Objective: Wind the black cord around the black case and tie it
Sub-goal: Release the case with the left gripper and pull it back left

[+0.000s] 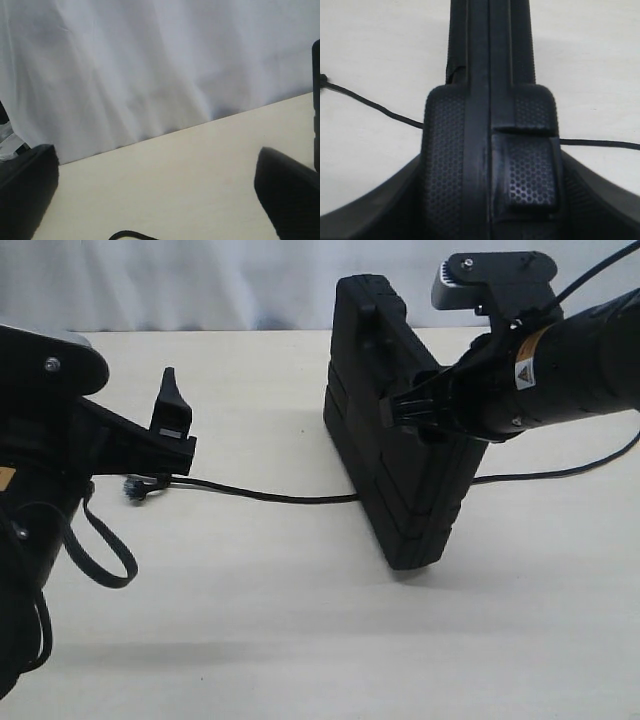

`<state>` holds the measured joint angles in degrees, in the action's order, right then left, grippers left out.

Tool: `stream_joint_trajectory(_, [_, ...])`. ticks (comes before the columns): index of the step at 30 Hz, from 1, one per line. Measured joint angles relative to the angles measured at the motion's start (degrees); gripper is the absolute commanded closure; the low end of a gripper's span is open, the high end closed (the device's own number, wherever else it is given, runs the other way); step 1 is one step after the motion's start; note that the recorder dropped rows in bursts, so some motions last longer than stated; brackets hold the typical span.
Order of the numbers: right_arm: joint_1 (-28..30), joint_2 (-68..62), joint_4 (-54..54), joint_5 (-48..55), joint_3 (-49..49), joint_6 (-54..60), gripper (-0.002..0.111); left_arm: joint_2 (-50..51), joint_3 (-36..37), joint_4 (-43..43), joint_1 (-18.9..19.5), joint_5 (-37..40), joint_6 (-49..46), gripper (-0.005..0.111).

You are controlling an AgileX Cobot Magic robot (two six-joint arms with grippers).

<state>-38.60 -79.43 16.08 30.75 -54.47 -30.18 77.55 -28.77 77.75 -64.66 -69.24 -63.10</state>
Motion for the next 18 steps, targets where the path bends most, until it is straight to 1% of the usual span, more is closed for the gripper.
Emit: stream_joint_trajectory(18, [-0.21, 0.00, 0.04, -0.10, 0.00, -0.45, 0.104, 0.00, 0.00, 0.78, 0.00, -0.11, 0.45, 0.002])
